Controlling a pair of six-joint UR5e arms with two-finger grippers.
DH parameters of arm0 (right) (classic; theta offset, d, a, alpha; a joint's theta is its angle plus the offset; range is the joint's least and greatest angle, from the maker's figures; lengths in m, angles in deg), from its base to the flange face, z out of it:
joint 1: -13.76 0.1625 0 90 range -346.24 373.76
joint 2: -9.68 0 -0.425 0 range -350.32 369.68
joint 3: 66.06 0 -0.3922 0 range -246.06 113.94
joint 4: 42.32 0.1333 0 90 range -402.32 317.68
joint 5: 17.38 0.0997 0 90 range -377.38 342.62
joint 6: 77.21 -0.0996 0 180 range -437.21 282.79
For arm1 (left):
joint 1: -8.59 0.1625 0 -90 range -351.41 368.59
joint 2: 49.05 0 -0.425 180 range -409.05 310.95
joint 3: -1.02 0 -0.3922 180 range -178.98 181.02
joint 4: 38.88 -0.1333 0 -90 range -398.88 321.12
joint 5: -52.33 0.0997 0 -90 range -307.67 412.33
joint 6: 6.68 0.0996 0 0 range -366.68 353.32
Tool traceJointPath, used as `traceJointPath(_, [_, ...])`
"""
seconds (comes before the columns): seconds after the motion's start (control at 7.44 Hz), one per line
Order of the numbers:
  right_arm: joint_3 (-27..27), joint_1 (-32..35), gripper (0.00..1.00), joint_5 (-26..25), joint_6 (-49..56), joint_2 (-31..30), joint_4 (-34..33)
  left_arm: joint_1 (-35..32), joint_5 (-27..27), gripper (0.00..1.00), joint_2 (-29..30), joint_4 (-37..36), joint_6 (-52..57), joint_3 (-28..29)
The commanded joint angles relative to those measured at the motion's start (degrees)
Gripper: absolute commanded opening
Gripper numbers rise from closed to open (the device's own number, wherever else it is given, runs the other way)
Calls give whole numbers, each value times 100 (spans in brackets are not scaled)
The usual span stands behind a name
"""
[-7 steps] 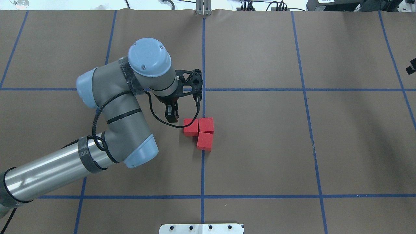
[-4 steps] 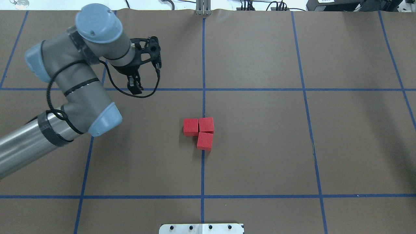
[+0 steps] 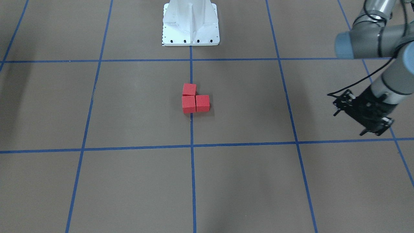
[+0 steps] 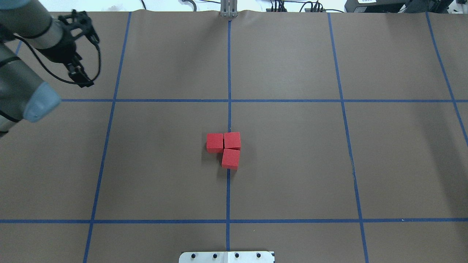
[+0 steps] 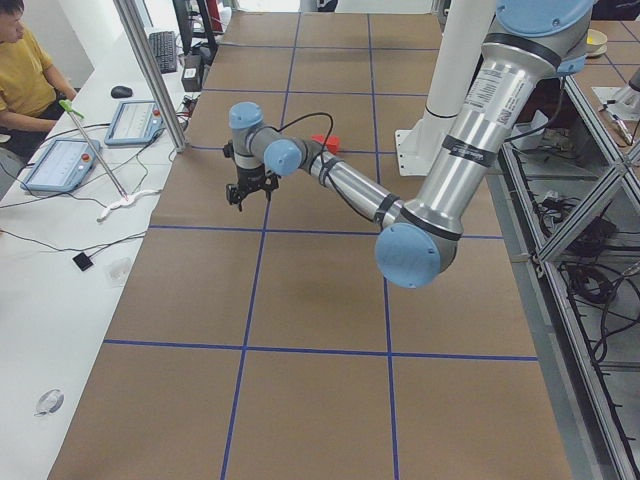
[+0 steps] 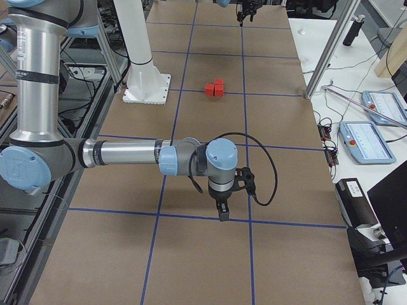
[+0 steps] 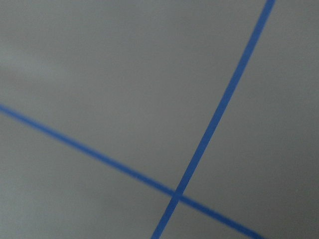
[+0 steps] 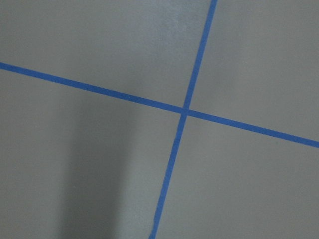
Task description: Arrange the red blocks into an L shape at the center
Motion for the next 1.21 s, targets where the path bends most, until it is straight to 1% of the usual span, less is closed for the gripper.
traceJointPath(0.0, [-43,42,100,-33,-54,-111,0,-1294,-129,100,-1029,7,-39,55])
traceJointPath(0.27, [-52,51,100,-24,-38,-164,0,-2079,-304,100,-1812,7,-47,38])
traceJointPath(0.4, [-61,51,100,-33,-20,-190,0,-2326,-348,100,-2207,-10,-65,-6])
traceJointPath(0.54, [-69,51,100,-33,-20,-216,0,-2511,-531,100,-2463,7,-91,-93])
traceJointPath(0.67, [-61,51,100,-33,-20,-225,0,-2626,-551,100,-2562,7,-117,-137])
traceJointPath(1.08, [-43,68,100,-33,-46,-217,0,-2627,-445,100,-2563,-2,-56,-296])
